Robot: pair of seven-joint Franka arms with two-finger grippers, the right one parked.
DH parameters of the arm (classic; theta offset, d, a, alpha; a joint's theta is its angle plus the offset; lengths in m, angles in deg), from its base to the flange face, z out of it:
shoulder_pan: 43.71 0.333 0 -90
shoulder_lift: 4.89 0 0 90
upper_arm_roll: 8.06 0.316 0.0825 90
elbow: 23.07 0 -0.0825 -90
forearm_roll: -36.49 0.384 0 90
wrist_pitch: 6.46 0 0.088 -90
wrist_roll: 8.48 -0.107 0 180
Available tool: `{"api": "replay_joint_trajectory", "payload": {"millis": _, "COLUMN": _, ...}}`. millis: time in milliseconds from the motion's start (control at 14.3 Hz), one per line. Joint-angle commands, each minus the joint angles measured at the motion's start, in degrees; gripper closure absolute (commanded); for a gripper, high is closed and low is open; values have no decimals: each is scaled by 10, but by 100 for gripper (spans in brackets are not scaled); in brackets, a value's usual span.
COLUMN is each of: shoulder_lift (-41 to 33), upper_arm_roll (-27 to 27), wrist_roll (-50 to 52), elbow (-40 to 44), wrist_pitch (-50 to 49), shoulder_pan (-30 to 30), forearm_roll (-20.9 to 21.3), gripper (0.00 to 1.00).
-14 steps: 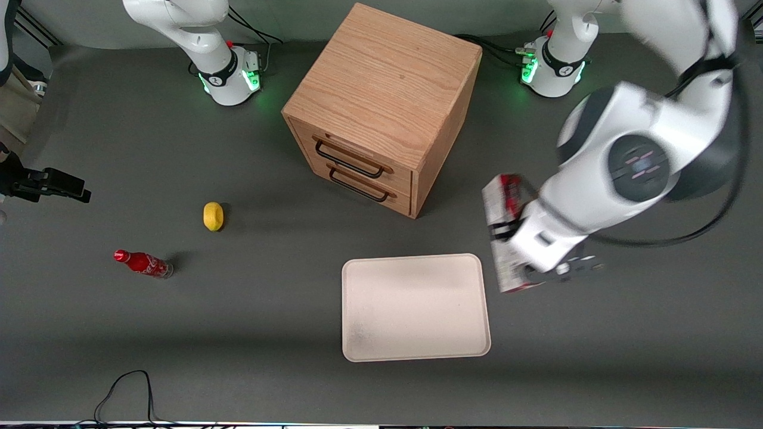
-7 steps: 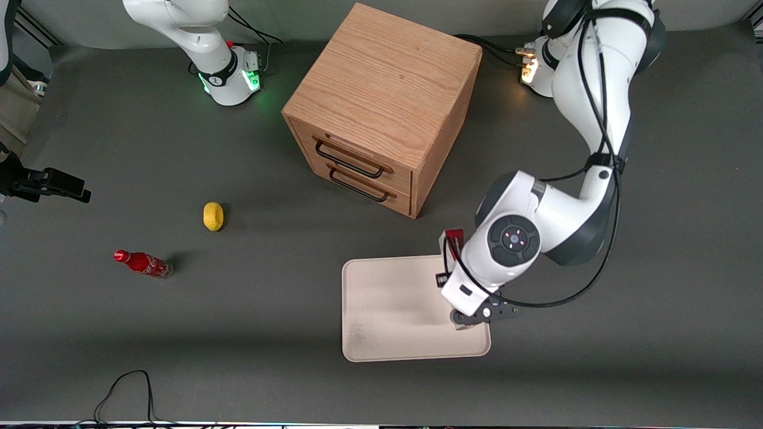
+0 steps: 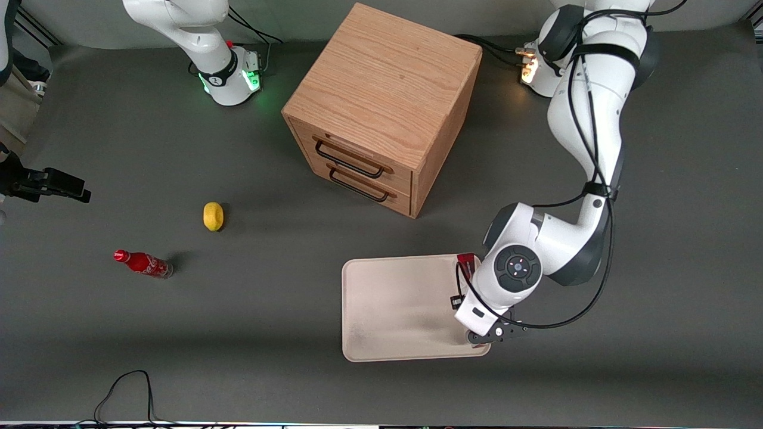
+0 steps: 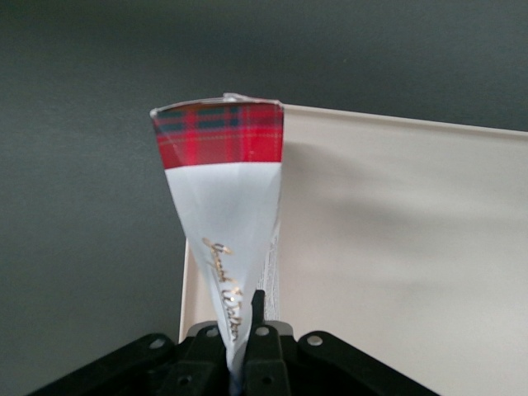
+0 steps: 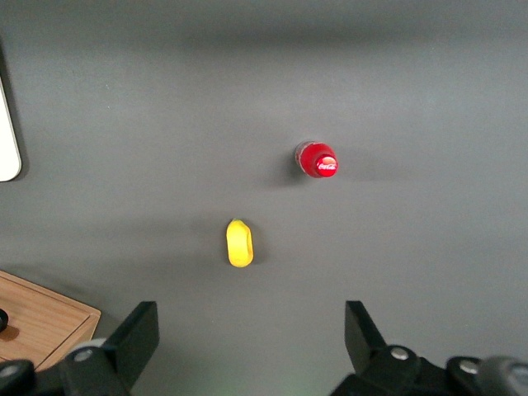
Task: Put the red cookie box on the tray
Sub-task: 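Lower the cookie box onto the tray beside its rim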
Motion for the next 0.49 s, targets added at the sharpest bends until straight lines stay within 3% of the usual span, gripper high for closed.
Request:
{"api": "replay_joint_trajectory", "payload": {"millis": 0, "shoulder_lift": 16, "upper_arm_roll": 9, "wrist_roll": -7, "elbow": 9, "wrist_pitch": 16, "shoulder_pan": -7, "forearm_roll": 8, "gripper": 100}}
{"api": "replay_joint_trajectory", "payload": {"millis": 420, "shoulder_lift": 18, "upper_arm_roll": 10, "wrist_roll": -6, "elbow": -11, "wrist_pitch": 31, "shoulder_pan": -7, "forearm_roll": 8, "gripper": 100}}
